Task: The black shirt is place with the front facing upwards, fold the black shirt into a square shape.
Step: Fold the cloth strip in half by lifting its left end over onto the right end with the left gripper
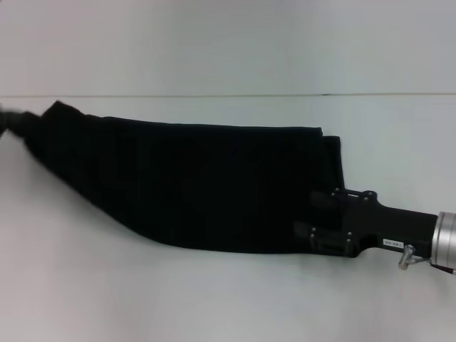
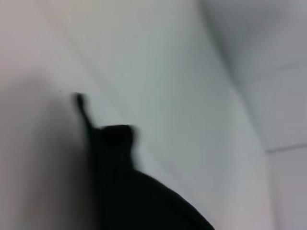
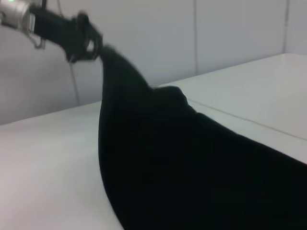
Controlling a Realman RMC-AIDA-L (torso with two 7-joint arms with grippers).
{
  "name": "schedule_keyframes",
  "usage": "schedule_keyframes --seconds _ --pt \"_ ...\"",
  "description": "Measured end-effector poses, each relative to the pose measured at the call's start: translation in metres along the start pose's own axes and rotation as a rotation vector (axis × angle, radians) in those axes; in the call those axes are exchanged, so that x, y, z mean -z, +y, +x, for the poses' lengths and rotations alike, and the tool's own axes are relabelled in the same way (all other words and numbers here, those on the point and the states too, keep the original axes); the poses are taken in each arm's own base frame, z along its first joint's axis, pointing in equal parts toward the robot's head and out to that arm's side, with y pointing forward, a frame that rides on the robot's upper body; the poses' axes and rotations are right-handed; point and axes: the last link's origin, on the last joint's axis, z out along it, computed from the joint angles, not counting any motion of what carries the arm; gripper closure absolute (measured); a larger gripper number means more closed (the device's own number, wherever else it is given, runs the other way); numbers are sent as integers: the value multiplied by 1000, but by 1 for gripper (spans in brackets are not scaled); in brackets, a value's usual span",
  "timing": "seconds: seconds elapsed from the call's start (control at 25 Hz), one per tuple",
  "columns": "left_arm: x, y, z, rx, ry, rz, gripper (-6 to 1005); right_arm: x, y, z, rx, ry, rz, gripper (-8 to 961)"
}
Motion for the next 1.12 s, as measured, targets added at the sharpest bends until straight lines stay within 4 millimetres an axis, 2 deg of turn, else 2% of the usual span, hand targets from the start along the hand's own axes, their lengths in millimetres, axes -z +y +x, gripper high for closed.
schedule_keyframes --seconds 0.16,0.28,0.36,0.44,0.56,0.64,0.68,0.72,0.76,0.84,0.96,1.12 --pt "-36 64 0 -112 -84 -152 965 12 -2 8 -43 -22 46 236" --pt "-72 115 -14 -206 -177 -234 965 23 -3 15 -81 -37 85 237" --pt "-96 146 -30 -265 -238 -280 965 32 -3 21 -109 -40 107 236" --pt "-123 175 -56 -326 -308 -322 965 39 -3 24 -128 -46 121 235" --pt "-152 195 -98 -376 -394 -351 965 46 -1 29 -149 -61 135 235" --pt "-169 194 -130 -385 -450 -347 964 49 0 31 -162 -67 141 235" --pt "-183 180 -161 -370 -497 -333 963 49 1 32 -170 -67 142 235" --pt "-189 171 -175 -351 -512 -338 963 49 1 33 -178 -66 146 235" --pt "-189 171 -175 -351 -512 -338 961 48 2 34 -187 -64 144 235" --pt "-198 147 -201 -286 -536 -344 958 46 5 36 -202 -63 141 235" --pt "-198 121 -223 -226 -550 -329 952 42 7 39 -217 -58 145 235" --pt "-194 114 -221 -211 -539 -335 945 31 3 38 -226 -43 163 235"
